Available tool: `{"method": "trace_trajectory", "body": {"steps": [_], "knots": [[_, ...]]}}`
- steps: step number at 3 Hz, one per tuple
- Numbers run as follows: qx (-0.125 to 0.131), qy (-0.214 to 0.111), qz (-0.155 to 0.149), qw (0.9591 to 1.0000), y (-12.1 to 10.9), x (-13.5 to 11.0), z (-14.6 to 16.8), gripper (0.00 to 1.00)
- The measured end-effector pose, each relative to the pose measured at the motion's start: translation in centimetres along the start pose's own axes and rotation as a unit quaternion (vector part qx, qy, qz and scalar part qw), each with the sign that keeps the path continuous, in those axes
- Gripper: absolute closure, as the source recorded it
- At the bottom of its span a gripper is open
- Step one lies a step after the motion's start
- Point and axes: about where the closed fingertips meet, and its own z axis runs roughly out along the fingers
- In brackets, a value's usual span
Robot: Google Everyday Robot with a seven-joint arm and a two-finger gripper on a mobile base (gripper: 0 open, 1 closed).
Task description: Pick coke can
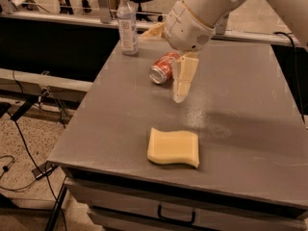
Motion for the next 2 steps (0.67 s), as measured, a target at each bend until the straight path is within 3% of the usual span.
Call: {"method": "trace_trajectory", "body": {"steps": [2], "knots": [[0.005,0.008,-0.007,0.9999,-1.1,0.8,0.4,0.00]]}}
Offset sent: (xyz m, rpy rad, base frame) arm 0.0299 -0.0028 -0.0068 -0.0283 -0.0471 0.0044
